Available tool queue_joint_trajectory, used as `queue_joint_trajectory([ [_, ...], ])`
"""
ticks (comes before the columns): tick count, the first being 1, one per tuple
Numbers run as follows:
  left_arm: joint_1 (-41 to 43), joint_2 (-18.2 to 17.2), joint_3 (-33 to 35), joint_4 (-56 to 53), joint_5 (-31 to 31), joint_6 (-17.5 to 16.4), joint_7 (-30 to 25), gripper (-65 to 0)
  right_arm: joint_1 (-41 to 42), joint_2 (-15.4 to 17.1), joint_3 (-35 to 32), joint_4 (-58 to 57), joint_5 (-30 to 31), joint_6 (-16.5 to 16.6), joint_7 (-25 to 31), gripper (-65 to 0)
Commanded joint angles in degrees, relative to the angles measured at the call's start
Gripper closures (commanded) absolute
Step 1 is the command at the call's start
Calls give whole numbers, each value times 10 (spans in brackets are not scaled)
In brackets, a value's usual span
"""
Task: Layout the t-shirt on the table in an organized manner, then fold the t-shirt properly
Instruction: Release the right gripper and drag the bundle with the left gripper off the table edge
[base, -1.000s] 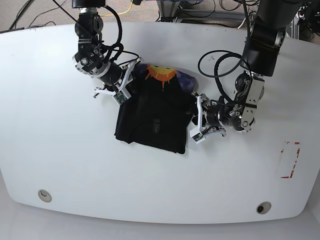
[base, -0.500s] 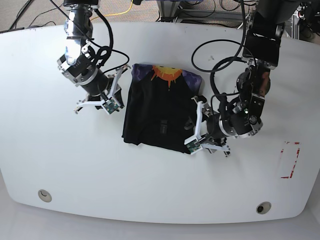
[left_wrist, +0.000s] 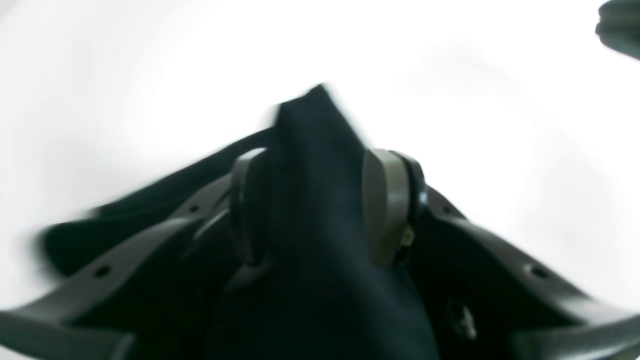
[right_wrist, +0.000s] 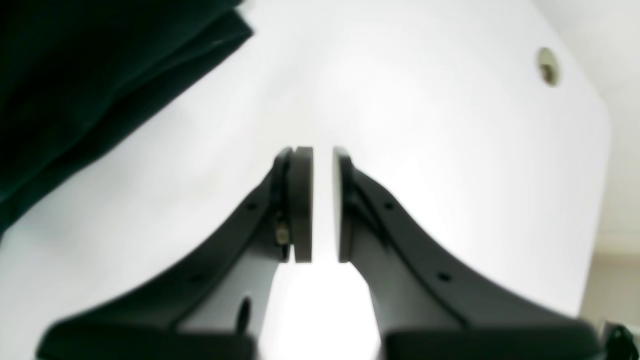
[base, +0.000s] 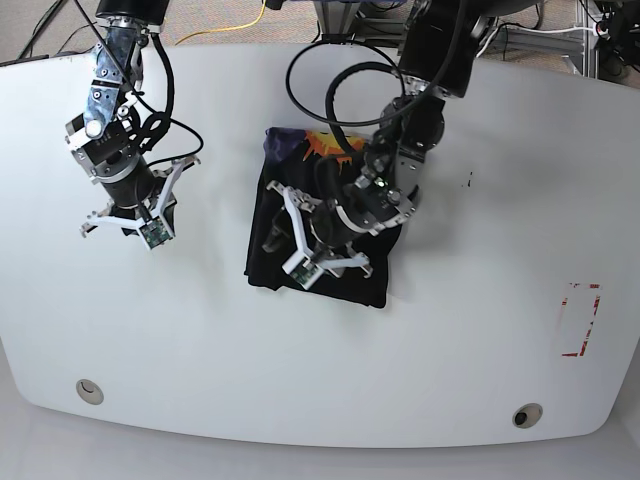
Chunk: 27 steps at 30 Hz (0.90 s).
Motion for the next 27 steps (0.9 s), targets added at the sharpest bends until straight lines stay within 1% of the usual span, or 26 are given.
queue_joint_trajectory([
  [1,4,4,28,-46,10,48,-66,-275,8,5,18,10,7,-3,13,-63],
  [2,5,4,33,-60,10,57,-76,-275,9,5,21,10,8,-3,13,-63],
  [4,5,4,55,-120,8,93,-118,-276,11,4,29,10,9,-3,13,-63],
  [6,5,4,57,-166,8,110,-142,-276,10,2,29,10,9,-3,13,-63],
  [10,5,4,40,-241,1,116,-183,-276,6,2,30,10,9,-3,13,-63],
  [13,7,4,12,-257,-12,116,-190,-276,4,1,30,10,9,-3,13,-63],
  [14,9,3,-1,-257,-17,113,-188,-275,3,1,30,10,9,-3,13,-63],
  [18,11,-37,-32,-250,-29,87,-169,-275,-4,1,30,10,9,-3,13,-63],
  [22,41,-92,-63,-219,-55,44,-131,-275,-6,0,30,10,9,-3,13,-62],
  [23,46,-103,-69,-209,-60,38,-125,-275,-7,0,30,10,9,-3,13,-62],
  [27,85,-167,-113,-157,-87,1,-93,-275,-7,0,30,10,9,-3,13,-62],
])
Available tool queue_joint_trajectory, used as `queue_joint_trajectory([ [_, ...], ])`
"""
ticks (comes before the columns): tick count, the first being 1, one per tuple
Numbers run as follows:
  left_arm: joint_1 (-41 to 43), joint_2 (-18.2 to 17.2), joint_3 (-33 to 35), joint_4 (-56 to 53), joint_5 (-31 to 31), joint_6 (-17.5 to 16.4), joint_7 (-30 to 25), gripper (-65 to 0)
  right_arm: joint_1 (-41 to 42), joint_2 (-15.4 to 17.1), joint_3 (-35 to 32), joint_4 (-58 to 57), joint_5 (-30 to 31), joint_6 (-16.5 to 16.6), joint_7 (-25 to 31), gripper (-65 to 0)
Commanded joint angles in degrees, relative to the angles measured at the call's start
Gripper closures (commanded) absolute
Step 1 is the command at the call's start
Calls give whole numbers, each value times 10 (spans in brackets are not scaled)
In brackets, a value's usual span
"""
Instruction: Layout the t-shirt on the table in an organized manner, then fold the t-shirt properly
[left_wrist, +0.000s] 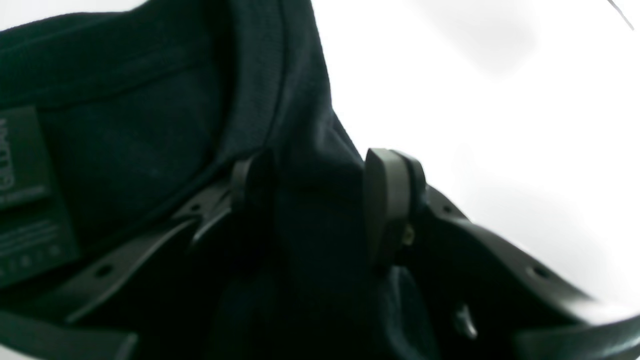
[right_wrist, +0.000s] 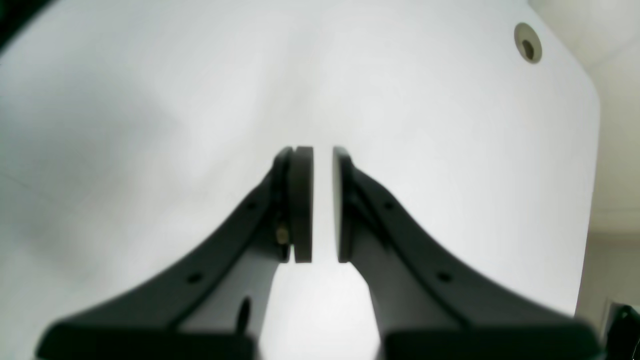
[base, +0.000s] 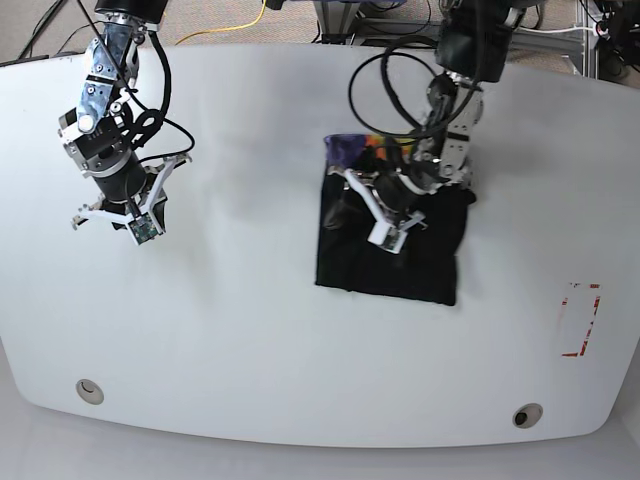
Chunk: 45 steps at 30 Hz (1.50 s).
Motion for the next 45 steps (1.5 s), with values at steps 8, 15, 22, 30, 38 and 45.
queue_joint_trajectory([
  [8,94,-139,-108,60,25,-32,130,-275,6,6,0,10,4,-5,12,-62],
  [15,129,-199,-197,51,25,-103,131,-275,6,-6,1,10,4,-5,12,-60],
  [22,124,-258,-234,-8,26,-140,125,-275,-3,-17,2,10,4,-5,12,-60],
  [30,81,-321,-233,-118,27,-153,64,-275,-10,-17,1,11,4,-5,12,-60],
  [38,35,-373,-208,-181,27,-175,43,-275,-13,-17,0,12,4,-5,13,-60],
  [45,36,-385,-209,-146,25,-175,44,-274,-10,-15,0,12,4,-5,14,-60],
])
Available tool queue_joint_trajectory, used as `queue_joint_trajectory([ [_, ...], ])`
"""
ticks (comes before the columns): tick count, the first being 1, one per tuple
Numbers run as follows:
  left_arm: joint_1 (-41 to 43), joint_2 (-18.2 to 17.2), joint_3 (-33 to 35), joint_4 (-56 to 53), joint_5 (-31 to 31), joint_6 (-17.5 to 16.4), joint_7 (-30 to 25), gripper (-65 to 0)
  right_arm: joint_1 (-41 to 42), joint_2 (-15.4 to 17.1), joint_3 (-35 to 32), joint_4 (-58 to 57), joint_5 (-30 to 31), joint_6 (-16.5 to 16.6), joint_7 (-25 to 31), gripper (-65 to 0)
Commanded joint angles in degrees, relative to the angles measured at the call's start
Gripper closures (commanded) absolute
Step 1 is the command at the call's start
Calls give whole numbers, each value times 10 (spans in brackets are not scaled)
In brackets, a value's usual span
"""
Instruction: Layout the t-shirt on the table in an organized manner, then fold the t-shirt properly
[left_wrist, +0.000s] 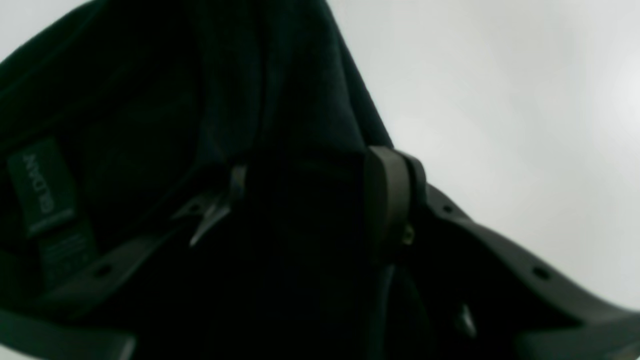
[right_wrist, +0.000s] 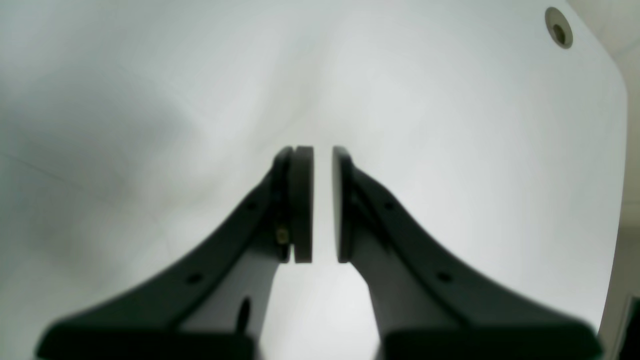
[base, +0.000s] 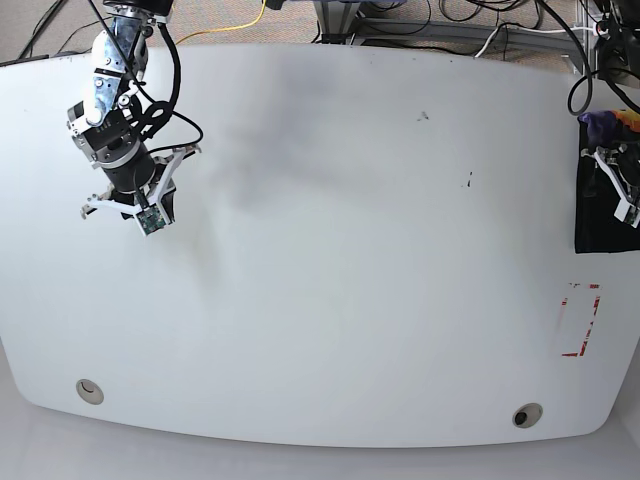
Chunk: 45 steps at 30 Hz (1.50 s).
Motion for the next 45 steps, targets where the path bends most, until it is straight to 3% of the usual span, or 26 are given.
queue_joint_trajectory([
  [1,3,-13,0,38,33,5,44,-274,9,6,1,12,4,-5,15,-60],
  [9,31,9,-1,213,33,5,45,-274,30,3,1,5,4,-5,27,-62],
  [14,29,72,-2,309,34,5,45,-274,29,-5,-6,-21,1,-5,143,-63],
  [17,28,105,-6,344,34,55,43,-274,28,-7,-8,-40,-1,-5,197,-63],
  [21,27,183,-23,391,34,144,40,-274,20,-8,-10,-77,-8,-5,262,-63],
  [24,28,242,-37,423,34,190,27,-274,5,-9,-11,-107,-31,-5,327,-63],
  [26,33,280,-41,438,35,211,6,-274,-7,-12,-11,-136,-48,-6,382,-62],
  [31,84,343,-41,456,62,219,-59,-274,-57,-13,-11,-203,-63,-82,521,-60],
  [36,146,376,-22,468,98,219,-123,-274,-133,-13,-8,-227,-61,-126,603,-60],
  [40,214,376,-17,494,98,219,-135,-274,-208,-13,-8,-198,-41,-126,604,-59],
  [45,295,375,-11,503,98,218,-133,-274,-303,-11,-8,-161,27,-126,604,-59],
])
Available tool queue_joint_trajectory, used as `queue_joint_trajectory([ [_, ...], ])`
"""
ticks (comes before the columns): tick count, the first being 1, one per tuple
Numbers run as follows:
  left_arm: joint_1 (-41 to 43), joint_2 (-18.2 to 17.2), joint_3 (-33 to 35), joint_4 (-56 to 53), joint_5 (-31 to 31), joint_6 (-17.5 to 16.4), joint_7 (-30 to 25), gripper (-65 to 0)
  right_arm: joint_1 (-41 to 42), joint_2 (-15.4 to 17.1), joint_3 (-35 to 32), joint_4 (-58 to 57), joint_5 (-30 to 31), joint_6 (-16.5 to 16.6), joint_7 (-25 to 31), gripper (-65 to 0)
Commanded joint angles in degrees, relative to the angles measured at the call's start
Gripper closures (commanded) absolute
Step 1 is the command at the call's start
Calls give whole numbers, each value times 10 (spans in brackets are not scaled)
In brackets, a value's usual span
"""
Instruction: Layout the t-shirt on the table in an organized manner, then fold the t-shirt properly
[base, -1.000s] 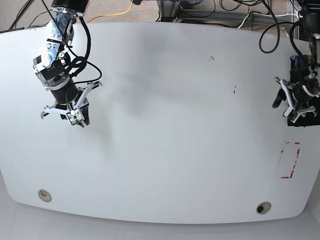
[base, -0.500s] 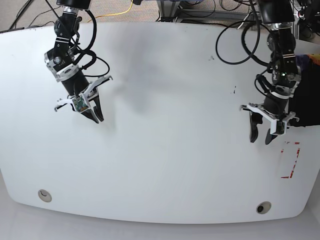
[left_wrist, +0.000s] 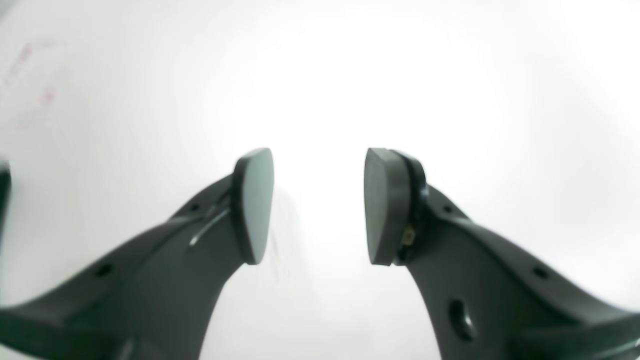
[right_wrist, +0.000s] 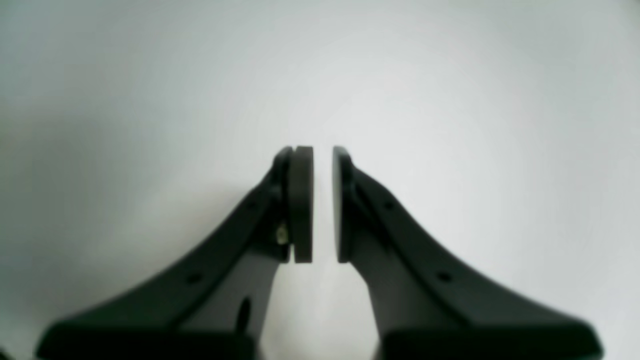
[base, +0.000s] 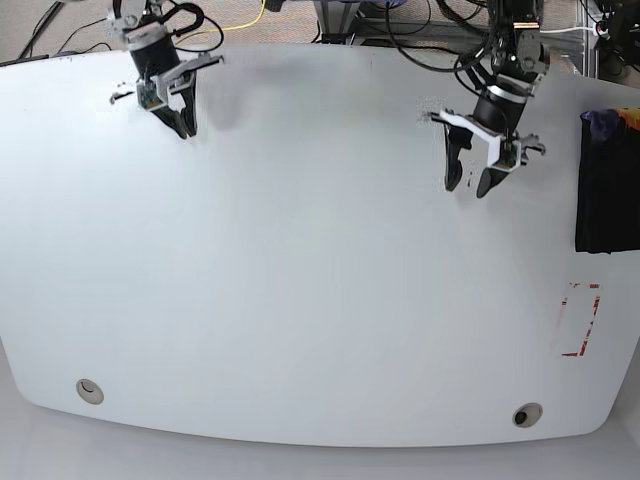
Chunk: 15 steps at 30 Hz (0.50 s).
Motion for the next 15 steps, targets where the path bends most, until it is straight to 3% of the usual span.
queue_joint_trajectory([
  [1,45,-3,2,12,-4,3,-7,-274,-49,8,4,33,39,-4,19,-59],
  [9,238,-21,1,80,-4,3,-7,-274,-209,5,0,87,80,-4,19,-59],
  [15,367,-22,1,98,-3,3,-7,-274,-307,-35,4,109,109,5,19,-59],
])
